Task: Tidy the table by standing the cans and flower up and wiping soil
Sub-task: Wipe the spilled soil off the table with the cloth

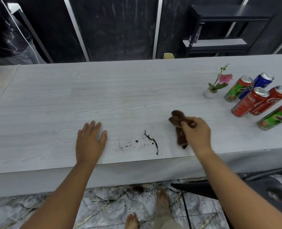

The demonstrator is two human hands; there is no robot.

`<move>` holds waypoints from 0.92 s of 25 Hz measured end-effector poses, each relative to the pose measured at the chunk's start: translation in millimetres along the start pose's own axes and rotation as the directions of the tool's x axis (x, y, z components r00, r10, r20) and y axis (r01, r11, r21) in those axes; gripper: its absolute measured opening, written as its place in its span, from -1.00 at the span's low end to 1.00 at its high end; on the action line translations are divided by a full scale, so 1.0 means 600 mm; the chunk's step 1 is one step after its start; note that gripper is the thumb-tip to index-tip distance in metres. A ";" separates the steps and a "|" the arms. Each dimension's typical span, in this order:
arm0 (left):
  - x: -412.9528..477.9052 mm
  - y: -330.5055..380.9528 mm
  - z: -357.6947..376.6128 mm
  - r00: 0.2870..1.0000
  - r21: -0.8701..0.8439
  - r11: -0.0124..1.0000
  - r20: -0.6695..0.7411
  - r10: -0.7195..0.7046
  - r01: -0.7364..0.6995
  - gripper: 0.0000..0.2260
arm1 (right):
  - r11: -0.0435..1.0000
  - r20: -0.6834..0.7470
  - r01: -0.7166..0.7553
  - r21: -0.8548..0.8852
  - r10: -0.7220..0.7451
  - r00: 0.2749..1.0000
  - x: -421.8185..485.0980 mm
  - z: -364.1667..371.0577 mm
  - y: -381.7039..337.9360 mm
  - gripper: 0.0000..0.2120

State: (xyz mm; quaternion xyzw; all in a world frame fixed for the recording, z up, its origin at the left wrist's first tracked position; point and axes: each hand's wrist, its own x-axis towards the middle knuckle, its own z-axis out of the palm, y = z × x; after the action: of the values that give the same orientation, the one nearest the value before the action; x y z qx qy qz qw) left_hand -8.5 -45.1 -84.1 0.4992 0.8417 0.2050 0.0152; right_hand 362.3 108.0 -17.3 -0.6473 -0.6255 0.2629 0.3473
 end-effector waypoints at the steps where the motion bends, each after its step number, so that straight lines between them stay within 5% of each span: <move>1: 0.001 -0.002 0.003 1.000 0.003 1.000 -0.004 0.004 -0.004 -0.51 | 0.999 -0.048 -0.025 -0.042 0.023 0.999 0.043 -0.020 0.007 -0.80; 4: 0.002 -0.007 0.008 1.000 0.006 1.000 -0.010 0.007 -0.007 -0.45 | 0.972 -0.079 -0.095 -0.212 0.080 0.994 0.143 -0.051 0.029 -0.81; 7: 0.003 -0.009 0.009 0.999 -0.002 1.000 -0.029 0.017 -0.017 -0.43 | 0.950 0.041 -0.071 -0.306 0.087 0.995 0.150 -0.011 0.024 -0.74; 13: 0.006 -0.006 0.005 0.998 -0.024 1.000 -0.062 0.017 -0.018 -0.47 | 0.914 0.311 0.362 -0.183 -0.296 0.903 -0.018 0.126 -0.059 -0.74; 17: 0.004 -0.002 0.000 0.999 -0.052 0.999 -0.042 0.005 -0.007 -0.52 | 0.890 0.504 0.454 -0.039 -0.375 0.778 -0.063 0.173 -0.100 -0.74; 23: 0.014 -0.047 -0.024 0.995 -0.127 0.991 0.087 0.049 -0.038 -0.55 | 0.949 0.248 0.316 0.000 -0.306 0.919 0.044 0.113 -0.119 -0.80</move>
State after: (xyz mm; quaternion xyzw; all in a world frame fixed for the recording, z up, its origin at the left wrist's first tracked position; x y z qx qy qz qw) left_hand -39.6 -54.5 -79.7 0.5244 0.8146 0.2348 0.0798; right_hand 267.1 140.7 -1.0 -0.5090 -0.7637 0.2697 0.2917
